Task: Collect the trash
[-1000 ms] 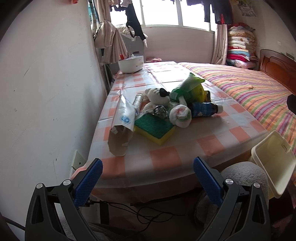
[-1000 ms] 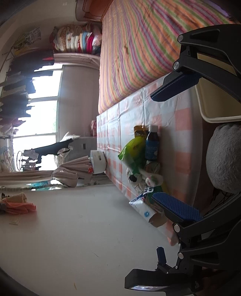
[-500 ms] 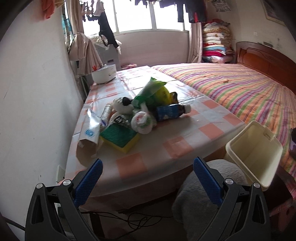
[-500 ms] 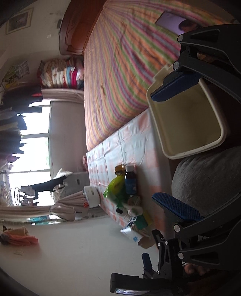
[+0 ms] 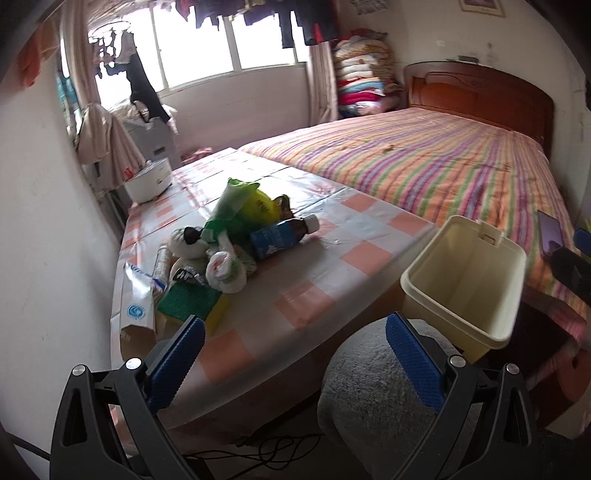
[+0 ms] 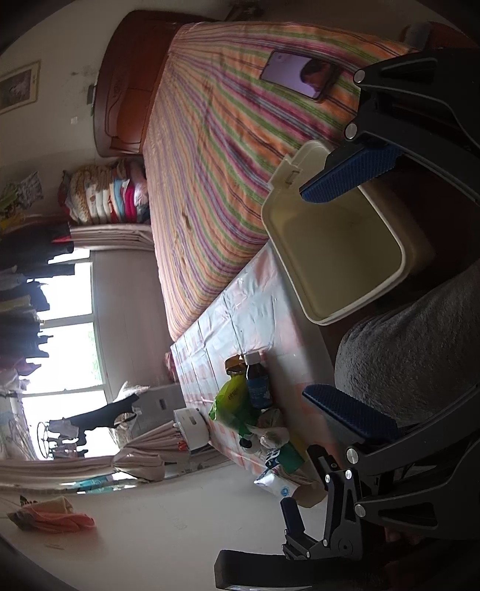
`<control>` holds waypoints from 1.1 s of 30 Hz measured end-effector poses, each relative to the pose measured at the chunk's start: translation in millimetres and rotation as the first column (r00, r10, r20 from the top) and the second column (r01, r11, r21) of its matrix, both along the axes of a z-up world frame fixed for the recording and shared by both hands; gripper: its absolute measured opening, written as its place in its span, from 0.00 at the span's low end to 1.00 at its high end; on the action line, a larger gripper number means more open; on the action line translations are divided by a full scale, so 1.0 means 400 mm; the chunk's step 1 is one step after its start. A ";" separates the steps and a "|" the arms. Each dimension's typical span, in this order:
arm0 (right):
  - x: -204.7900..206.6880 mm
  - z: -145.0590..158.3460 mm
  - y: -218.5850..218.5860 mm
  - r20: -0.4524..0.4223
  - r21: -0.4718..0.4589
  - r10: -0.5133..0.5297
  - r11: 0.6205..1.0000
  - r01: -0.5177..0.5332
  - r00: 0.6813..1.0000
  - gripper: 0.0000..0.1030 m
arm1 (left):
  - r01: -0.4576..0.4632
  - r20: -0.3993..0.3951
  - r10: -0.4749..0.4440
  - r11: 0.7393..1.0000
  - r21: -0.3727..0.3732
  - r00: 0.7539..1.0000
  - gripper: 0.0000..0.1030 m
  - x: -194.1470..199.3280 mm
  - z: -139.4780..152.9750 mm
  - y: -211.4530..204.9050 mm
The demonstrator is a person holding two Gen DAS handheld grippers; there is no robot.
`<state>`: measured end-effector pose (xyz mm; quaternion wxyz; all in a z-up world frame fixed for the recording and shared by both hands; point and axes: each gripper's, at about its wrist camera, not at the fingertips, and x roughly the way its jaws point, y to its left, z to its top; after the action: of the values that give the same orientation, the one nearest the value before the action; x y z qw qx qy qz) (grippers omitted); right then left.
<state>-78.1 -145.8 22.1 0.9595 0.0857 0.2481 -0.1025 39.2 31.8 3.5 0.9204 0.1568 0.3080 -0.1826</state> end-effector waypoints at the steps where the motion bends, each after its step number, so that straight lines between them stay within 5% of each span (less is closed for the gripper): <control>1: -0.002 0.000 0.005 -0.001 0.005 -0.007 1.000 0.007 1.000 0.94 | 0.018 -0.002 -0.018 1.000 -0.001 1.000 0.93 0.000 0.003 -0.004; 16: -0.016 0.007 0.023 0.041 0.072 -0.123 0.990 0.120 0.992 0.94 | 0.076 -0.009 -0.076 0.997 -0.019 0.997 0.93 0.040 0.016 0.010; 33: 0.080 0.043 0.064 0.072 0.027 -0.061 0.998 0.059 0.996 0.94 | 0.031 -0.025 -0.031 0.999 -0.024 0.999 0.93 0.084 0.019 0.045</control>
<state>-46.2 -120.4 39.4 0.9632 0.1088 0.2118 -0.1249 72.9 49.8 11.1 0.9152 0.1483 0.3152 -0.2026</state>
